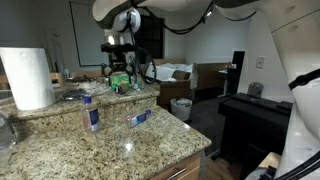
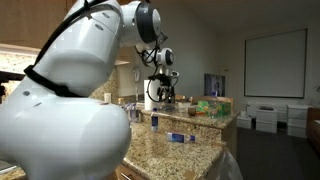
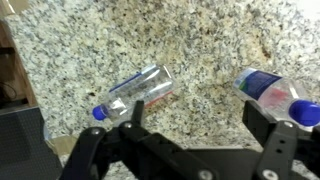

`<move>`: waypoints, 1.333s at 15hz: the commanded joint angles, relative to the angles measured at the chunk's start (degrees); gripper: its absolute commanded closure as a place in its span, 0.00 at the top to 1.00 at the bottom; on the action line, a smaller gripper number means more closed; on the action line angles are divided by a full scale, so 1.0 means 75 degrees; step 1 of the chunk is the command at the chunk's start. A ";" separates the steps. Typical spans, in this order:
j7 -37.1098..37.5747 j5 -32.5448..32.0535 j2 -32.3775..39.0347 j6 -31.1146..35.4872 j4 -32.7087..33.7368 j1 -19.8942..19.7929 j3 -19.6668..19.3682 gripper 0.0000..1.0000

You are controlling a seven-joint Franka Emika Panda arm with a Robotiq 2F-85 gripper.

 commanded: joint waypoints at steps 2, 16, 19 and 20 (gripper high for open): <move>-0.0457 0.0124 0.0248 0.1134 -0.0047 0.0033 0.0399 1.00; -0.2391 0.0346 0.2125 0.0615 0.2557 0.0212 0.0836 1.00; -0.2563 0.0320 0.2337 0.0184 0.2970 0.0250 0.0823 1.00; -0.2573 0.0232 0.2355 0.0118 0.2993 0.0172 0.0944 1.00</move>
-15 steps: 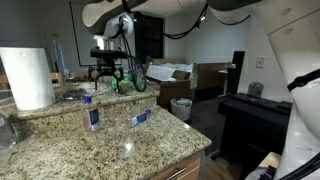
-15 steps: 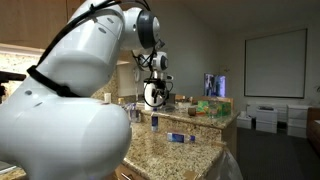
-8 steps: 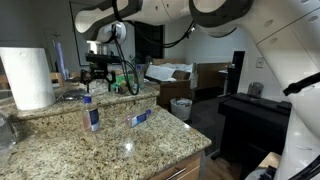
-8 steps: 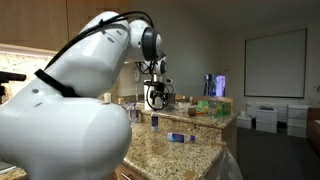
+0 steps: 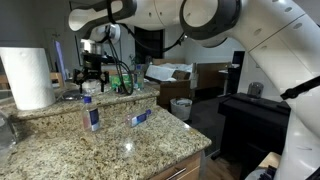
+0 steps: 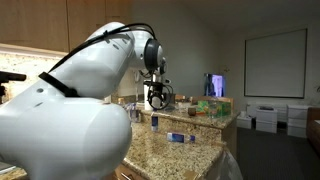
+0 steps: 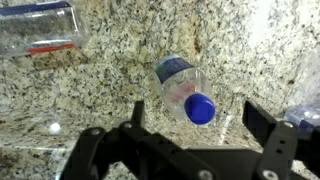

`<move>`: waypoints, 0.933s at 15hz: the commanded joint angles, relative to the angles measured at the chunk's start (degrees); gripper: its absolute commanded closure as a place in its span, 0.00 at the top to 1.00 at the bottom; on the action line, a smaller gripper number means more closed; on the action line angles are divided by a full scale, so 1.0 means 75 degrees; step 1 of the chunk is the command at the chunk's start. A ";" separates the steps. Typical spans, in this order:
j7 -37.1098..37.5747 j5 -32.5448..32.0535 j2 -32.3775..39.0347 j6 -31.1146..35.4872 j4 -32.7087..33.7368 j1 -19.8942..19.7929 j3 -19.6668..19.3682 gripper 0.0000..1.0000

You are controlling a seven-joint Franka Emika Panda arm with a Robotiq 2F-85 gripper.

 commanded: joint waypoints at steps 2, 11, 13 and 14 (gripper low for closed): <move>-0.0423 0.0104 0.0323 -0.0584 0.0634 -0.0076 0.0150 1.00; -0.0338 -0.0132 0.0477 0.0173 0.0136 0.0321 0.0101 1.00; -0.0349 -0.0071 0.0624 0.0194 0.0369 0.0336 0.0084 1.00; -0.0335 -0.0095 0.0624 0.0468 0.0286 0.0400 0.0057 1.00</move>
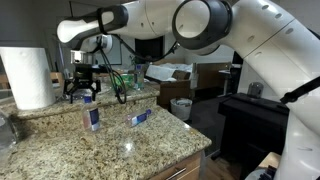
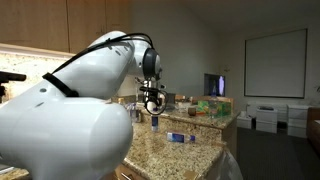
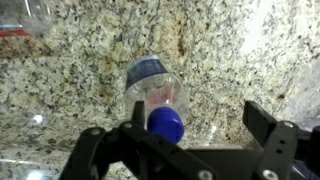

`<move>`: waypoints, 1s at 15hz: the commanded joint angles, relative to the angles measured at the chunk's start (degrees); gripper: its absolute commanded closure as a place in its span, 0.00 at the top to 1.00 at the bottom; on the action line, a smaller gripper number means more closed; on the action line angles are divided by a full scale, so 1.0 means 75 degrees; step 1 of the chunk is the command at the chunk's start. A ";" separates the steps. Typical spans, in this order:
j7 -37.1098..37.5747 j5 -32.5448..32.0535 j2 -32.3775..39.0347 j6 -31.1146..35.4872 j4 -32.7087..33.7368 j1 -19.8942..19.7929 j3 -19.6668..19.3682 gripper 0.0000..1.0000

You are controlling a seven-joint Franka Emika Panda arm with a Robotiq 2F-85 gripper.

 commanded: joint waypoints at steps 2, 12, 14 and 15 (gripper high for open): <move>0.0002 -0.0002 -0.0012 0.0098 -0.0018 0.0037 -0.0028 1.00; 0.0098 -0.0062 -0.0043 0.0241 -0.0213 0.0078 -0.0116 1.00; 0.0174 -0.0222 -0.0003 0.0231 -0.0230 0.0154 -0.0252 1.00; 0.0202 -0.0316 0.0017 0.0169 -0.0212 0.0197 -0.0337 1.00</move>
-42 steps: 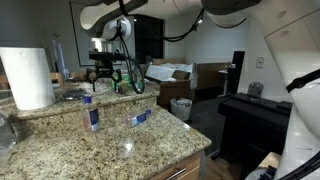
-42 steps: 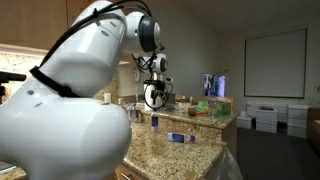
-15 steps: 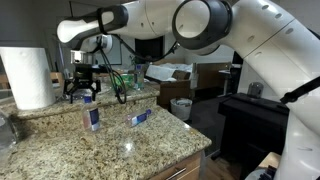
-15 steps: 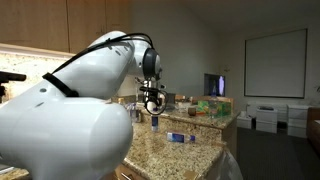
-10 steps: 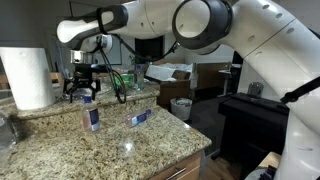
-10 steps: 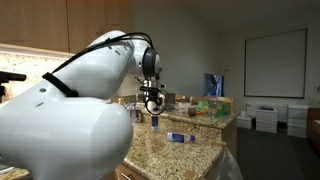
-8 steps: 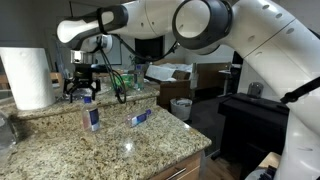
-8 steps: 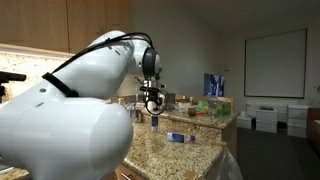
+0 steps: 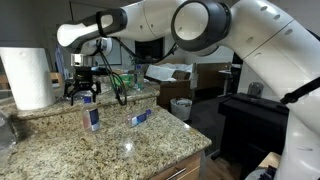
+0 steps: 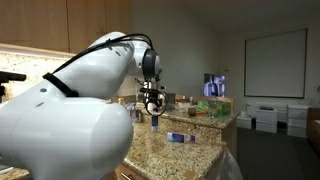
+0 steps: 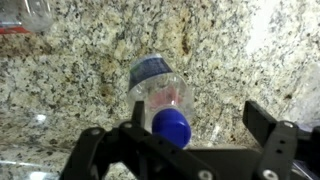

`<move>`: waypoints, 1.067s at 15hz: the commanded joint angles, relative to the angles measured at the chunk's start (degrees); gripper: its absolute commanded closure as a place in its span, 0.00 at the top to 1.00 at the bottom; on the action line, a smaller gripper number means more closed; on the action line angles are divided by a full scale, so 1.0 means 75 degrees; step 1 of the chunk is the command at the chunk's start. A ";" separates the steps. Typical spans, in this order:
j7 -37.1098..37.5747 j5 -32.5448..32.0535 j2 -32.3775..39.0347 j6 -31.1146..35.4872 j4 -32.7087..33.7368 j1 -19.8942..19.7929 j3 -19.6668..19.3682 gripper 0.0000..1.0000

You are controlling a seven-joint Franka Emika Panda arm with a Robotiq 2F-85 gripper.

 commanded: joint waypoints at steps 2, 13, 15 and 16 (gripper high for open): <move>0.0258 -0.0649 -0.0042 -0.0064 -0.0087 0.0266 -0.0472 1.00; -0.0026 -0.0844 0.0072 -0.1293 0.0547 0.0373 -0.0594 0.61; -0.0063 -0.0735 0.0090 -0.1039 0.0594 0.0303 -0.0540 0.47; -0.0092 -0.0683 0.0116 -0.0973 0.0623 0.0275 -0.0520 0.42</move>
